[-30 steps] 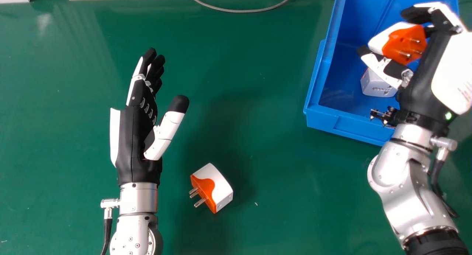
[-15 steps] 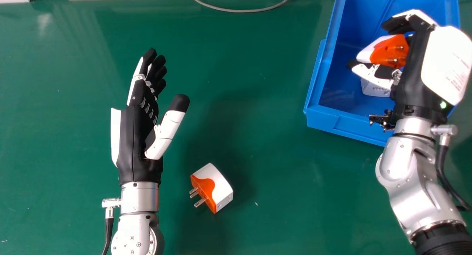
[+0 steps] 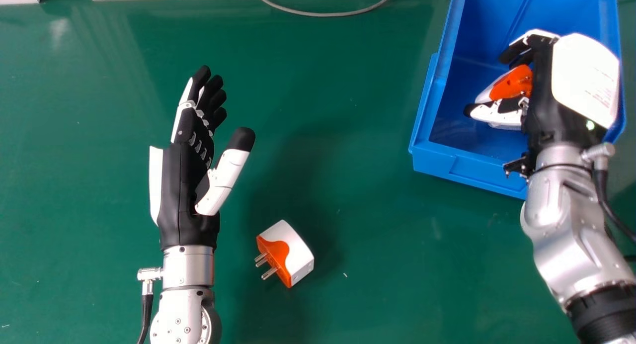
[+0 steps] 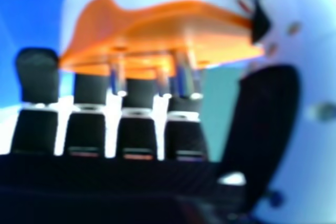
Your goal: Pick all objects and put in blue box
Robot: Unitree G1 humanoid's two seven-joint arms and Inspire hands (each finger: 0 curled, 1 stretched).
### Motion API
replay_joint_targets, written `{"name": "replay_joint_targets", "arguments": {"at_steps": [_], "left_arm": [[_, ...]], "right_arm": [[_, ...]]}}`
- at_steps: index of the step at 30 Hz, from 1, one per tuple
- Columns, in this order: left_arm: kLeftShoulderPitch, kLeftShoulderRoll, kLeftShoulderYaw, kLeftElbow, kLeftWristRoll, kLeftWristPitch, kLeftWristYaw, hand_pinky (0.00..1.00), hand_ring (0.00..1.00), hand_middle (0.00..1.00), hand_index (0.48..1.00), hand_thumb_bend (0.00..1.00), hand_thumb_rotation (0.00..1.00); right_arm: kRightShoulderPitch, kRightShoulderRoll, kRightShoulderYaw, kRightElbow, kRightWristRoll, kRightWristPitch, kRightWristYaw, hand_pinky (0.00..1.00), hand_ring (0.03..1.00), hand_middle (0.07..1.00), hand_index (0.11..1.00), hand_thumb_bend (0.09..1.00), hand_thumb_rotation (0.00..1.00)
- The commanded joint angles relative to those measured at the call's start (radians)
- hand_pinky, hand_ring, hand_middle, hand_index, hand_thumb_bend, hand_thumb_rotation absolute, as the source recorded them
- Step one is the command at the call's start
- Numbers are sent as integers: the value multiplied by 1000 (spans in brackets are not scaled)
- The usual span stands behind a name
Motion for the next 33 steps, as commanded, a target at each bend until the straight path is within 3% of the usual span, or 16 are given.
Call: {"name": "replay_joint_targets", "arguments": {"at_steps": [1, 11, 20, 26, 30, 31, 33], "left_arm": [[-13, -4, 0, -3, 2, -15, -6, 898, 893, 903, 905, 939, 662], [-10, -5, 1, -2, -10, -15, -18, 903, 897, 906, 907, 948, 660], [-7, -6, 2, -2, -8, -13, -18, 908, 899, 910, 910, 947, 657], [-5, -6, -1, -6, -3, -12, -15, 908, 900, 912, 911, 949, 656], [-3, -6, -3, -7, -4, -9, -20, 909, 901, 912, 911, 950, 655], [-3, -7, -3, -7, -4, -9, -20, 911, 903, 913, 911, 951, 654], [-3, -8, -3, -8, -3, -9, -18, 911, 903, 913, 911, 951, 654]], "right_arm": [[-43, -26, 9, 12, -13, -1, -1, 278, 393, 497, 538, 490, 0], [-80, -19, 32, 116, 8, -39, -25, 270, 396, 504, 529, 491, 0], [-81, -34, 59, 94, -15, 0, 46, 274, 407, 516, 530, 491, 0], [-85, -44, 103, 64, -62, 105, 97, 258, 407, 519, 529, 495, 0], [-91, -57, 140, 27, -103, 209, 196, 261, 402, 513, 529, 502, 0], [-90, -56, 143, 10, -105, 237, 222, 319, 468, 579, 572, 571, 33], [-79, -53, 135, -31, -92, 268, 255, 319, 468, 579, 572, 571, 33]]}}
